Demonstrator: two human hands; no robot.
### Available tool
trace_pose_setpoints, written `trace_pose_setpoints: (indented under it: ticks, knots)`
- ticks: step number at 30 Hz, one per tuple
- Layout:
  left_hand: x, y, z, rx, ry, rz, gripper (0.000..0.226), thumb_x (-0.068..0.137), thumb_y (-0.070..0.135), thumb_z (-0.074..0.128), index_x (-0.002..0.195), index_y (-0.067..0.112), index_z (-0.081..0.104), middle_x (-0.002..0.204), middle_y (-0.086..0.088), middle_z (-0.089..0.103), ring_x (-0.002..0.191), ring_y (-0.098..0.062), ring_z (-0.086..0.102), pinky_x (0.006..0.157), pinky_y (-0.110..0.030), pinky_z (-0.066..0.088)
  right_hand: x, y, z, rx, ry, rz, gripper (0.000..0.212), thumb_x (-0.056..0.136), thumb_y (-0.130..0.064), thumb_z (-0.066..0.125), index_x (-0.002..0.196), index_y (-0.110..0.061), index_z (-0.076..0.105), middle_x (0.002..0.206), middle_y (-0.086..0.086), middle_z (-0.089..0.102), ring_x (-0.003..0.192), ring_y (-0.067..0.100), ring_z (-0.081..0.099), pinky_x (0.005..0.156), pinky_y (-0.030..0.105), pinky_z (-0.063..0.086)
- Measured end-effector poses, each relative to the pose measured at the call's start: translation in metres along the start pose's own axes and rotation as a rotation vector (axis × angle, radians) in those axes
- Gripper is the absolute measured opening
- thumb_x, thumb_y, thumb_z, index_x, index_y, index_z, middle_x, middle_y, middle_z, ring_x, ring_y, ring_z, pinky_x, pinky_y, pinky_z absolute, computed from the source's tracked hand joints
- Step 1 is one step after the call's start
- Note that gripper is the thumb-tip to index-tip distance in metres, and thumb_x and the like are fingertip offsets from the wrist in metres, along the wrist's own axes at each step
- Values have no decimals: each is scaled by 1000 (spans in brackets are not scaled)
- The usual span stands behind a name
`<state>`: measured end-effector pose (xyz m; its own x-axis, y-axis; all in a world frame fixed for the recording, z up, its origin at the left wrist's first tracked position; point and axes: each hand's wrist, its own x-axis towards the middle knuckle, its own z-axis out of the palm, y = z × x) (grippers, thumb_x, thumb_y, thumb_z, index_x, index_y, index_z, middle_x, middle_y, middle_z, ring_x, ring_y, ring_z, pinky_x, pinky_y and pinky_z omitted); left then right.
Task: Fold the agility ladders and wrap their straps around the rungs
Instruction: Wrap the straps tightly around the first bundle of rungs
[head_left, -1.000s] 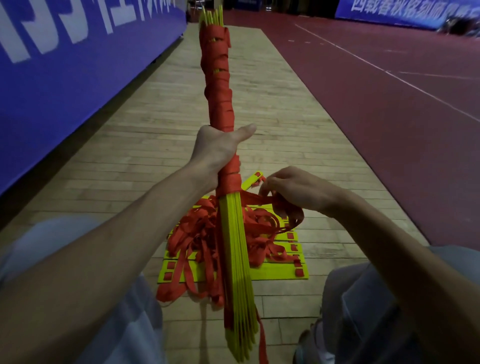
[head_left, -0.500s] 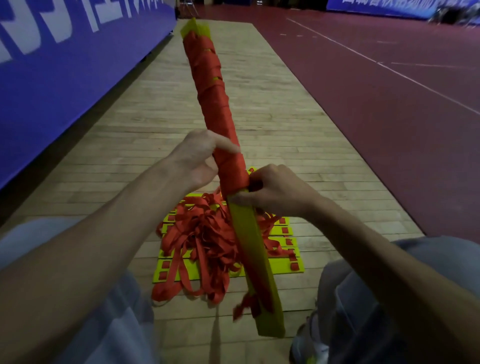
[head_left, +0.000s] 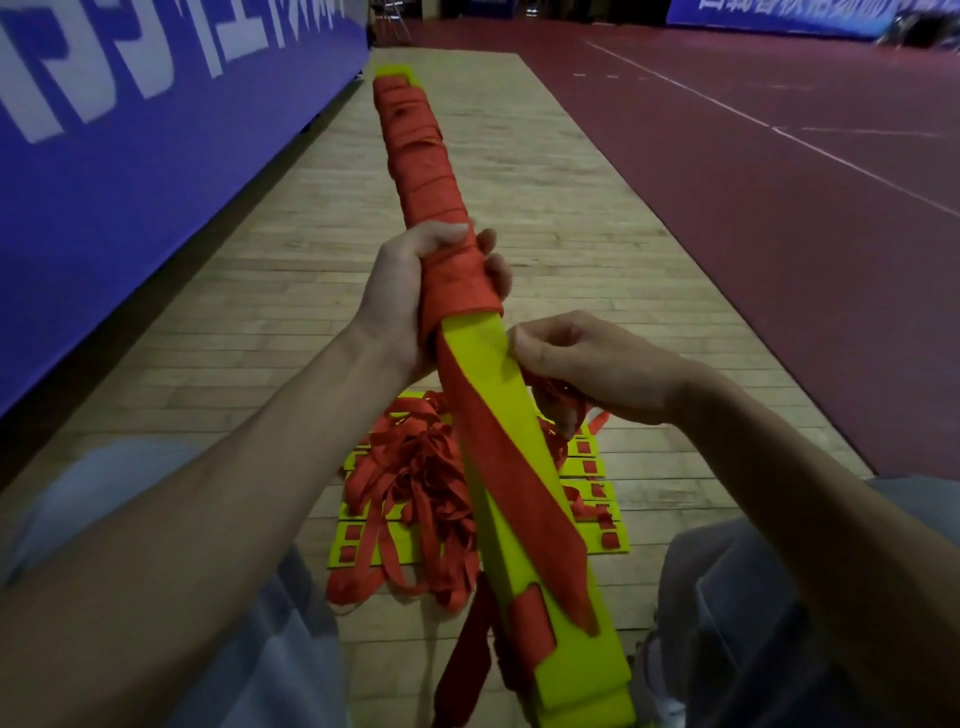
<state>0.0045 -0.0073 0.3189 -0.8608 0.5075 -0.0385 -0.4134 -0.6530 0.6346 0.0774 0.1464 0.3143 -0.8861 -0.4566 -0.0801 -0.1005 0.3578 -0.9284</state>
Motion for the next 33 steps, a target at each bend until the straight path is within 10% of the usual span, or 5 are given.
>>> trace_pose_setpoints:
  ticks: [11,16,22,25,33]
  knots:
    - [2,2,-5,472,144,-47,30,95,42,52,88,12,53,67,-4,54,52,-18,52,49,-26,48,10,30,-28,-511,-16,183,17,92,1,56,101,-8,68,94,4,72,92,20,66,92,40,52]
    - [5,-2,-6,524,201,-18,40,95,51,46,100,12,53,69,-6,56,51,-20,53,49,-28,48,12,38,-27,-790,143,263,25,88,5,53,88,-15,70,83,0,67,79,16,62,64,21,47]
    - [12,-5,-14,632,300,84,31,101,36,39,96,8,52,81,-10,56,59,-22,58,60,-37,54,9,10,-10,-260,291,145,36,76,19,36,62,-5,59,59,12,54,58,20,51,60,34,42]
    - [14,-10,-16,694,261,100,21,102,30,49,104,9,53,87,-7,55,72,-24,61,78,-44,54,10,5,4,-176,230,154,27,86,9,36,73,4,58,52,5,45,47,12,39,52,29,31]
    - [16,-9,-16,656,425,159,27,73,24,85,90,18,64,66,3,61,55,-16,60,51,-29,52,10,14,14,-575,234,59,50,84,-59,65,72,-11,61,60,-3,53,51,7,46,53,29,36]
